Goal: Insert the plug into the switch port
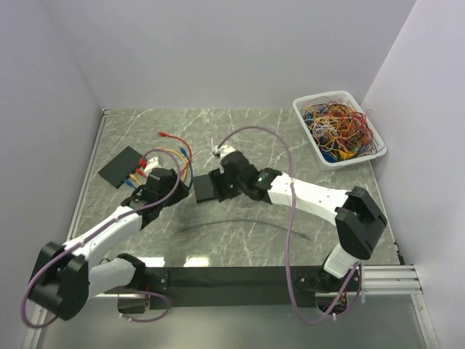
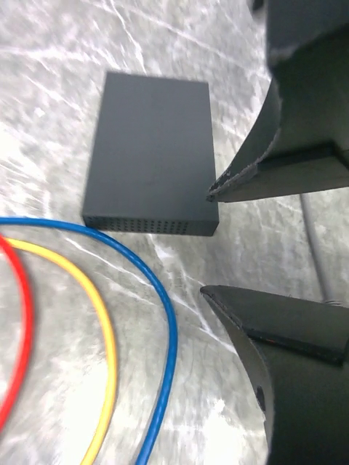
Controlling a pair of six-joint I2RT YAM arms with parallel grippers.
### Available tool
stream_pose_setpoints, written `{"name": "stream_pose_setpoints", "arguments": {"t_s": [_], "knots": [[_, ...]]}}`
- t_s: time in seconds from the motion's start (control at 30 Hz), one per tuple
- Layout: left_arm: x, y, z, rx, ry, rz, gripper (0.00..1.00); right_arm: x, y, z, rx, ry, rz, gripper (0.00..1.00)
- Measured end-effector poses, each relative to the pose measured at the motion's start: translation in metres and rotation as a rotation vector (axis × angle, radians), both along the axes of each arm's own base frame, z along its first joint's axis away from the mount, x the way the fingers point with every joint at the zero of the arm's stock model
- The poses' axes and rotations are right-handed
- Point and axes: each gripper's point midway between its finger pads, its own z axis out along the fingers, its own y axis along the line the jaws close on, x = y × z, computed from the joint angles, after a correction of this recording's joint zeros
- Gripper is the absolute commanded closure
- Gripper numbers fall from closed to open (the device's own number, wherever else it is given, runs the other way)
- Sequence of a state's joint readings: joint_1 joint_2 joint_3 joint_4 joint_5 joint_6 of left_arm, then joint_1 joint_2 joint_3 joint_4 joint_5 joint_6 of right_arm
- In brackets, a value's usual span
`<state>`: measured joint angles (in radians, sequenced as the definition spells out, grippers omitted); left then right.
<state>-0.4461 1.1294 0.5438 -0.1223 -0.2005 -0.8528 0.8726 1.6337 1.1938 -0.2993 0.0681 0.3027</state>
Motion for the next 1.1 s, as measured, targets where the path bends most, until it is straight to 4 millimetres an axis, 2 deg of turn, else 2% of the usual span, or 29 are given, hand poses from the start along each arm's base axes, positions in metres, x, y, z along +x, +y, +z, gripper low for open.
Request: {"name": "stream_pose_setpoints", "arguments": {"t_s": [0.23,0.33,0.43,0.5,0.6,0.87,1.0,1.1], "knots": [[0.0,0.027,0.042,0.034,-0.108,0.071,0.37,-0.064,0.042,-0.035,-0.056,0.041,0.238,0.36],[-0.001,0.038,0.052,0.047,-0.145,0.104,0.37,-0.084,0.06,-0.058,-0.126,0.047,0.339,0.36],[-0.004,0.048,0.051,0.069,-0.162,0.131,0.36,-0.098,0.079,-0.08,-0.207,0.033,0.418,0.36],[-0.009,0.062,0.041,0.103,-0.15,0.172,0.34,-0.102,0.083,-0.087,-0.244,0.02,0.451,0.36],[-0.012,0.07,0.035,0.126,-0.146,0.194,0.34,-0.108,0.084,-0.094,-0.281,0.001,0.501,0.36],[-0.014,0.088,0.022,0.14,-0.138,0.262,0.3,-0.107,0.102,-0.084,-0.298,-0.094,0.6,0.36],[-0.017,0.107,0.021,0.121,-0.15,0.339,0.21,-0.105,0.108,-0.088,-0.299,-0.119,0.629,0.36],[-0.018,0.124,0.023,0.099,-0.165,0.42,0.21,-0.106,0.111,-0.095,-0.301,-0.121,0.647,0.36]]}}
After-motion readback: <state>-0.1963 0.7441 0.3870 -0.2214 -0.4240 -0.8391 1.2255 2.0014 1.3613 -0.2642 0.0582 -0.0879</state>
